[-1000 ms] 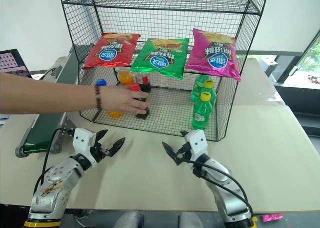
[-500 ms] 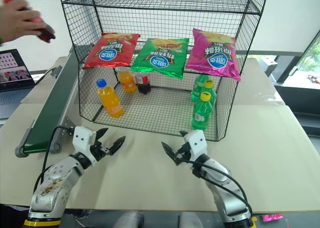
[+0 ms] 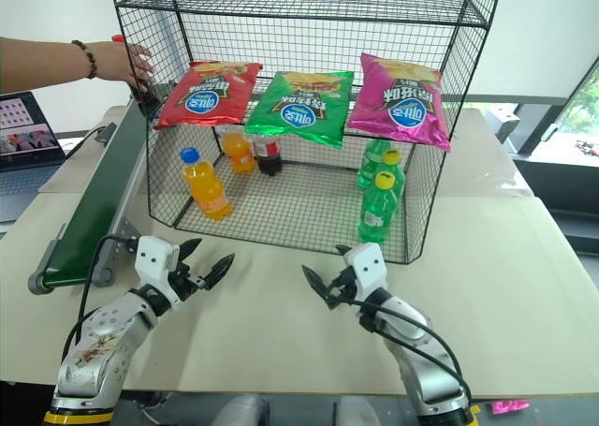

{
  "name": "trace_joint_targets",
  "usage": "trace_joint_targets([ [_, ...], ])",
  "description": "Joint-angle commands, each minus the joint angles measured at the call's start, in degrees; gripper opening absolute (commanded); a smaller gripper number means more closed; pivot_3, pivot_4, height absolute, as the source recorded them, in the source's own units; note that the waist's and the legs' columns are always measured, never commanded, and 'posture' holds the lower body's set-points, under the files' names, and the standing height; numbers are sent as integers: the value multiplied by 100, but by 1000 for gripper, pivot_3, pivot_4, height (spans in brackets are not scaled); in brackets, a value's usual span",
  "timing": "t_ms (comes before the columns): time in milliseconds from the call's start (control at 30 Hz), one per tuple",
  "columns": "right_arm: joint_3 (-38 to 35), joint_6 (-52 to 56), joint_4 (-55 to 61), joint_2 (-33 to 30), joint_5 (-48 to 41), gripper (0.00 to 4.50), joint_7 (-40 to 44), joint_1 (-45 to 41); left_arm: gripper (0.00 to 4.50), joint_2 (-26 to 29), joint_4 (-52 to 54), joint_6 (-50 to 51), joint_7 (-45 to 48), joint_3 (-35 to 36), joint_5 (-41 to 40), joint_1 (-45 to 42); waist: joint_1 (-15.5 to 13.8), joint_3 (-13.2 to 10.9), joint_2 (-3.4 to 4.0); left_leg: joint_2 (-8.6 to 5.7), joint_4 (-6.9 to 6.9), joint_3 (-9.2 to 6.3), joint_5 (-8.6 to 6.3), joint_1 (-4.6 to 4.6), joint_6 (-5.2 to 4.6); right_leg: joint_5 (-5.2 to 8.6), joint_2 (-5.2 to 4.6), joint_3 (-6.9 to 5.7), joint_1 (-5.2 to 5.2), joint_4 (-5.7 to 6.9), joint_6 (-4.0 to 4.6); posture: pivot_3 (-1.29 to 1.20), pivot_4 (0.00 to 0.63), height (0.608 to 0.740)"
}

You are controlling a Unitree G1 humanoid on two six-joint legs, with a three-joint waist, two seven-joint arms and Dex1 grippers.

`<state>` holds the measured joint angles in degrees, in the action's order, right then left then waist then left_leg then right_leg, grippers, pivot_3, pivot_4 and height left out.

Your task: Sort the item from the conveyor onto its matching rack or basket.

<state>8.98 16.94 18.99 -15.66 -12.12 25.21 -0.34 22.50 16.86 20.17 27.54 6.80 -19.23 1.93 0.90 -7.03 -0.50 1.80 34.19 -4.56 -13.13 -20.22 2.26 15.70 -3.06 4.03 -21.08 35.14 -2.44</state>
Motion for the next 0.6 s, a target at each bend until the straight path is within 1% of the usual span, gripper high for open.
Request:
trace_joint_targets([
  [33,-60,-59,157,2,-60,4493,58,-102,4500,84,378,90,-20,312,-222,87,3,0,0,0,0,0,0,0,0,0,0,0,0,0,0,0,150,738],
  [233,-319,309,420,-427,-520,4493,583,-445,4500,277,1450,621,-176,1167,-958,451,9,-2,-1,2,0,0,0,-1,0,0,0,0,-1,0,1,0,150,738],
  [333,-407,643,613,-714,-921,4493,1006,-784,4500,229,1980,847,-579,1905,-1425,618,10,-2,-2,1,1,0,0,1,0,1,-1,0,2,-1,-2,0,150,738],
  [433,-350,989,691,-889,-1324,4493,1403,-1268,4500,89,2127,884,-1039,2529,-1671,693,13,-3,-3,3,1,0,0,1,-1,0,0,0,2,0,0,0,150,738],
  [600,-227,1423,542,-937,-1939,4493,2039,-2236,4500,-137,2026,714,-1790,3141,-1637,580,11,-1,-2,3,2,-3,0,3,-1,-2,3,-1,3,1,3,0,150,738],
])
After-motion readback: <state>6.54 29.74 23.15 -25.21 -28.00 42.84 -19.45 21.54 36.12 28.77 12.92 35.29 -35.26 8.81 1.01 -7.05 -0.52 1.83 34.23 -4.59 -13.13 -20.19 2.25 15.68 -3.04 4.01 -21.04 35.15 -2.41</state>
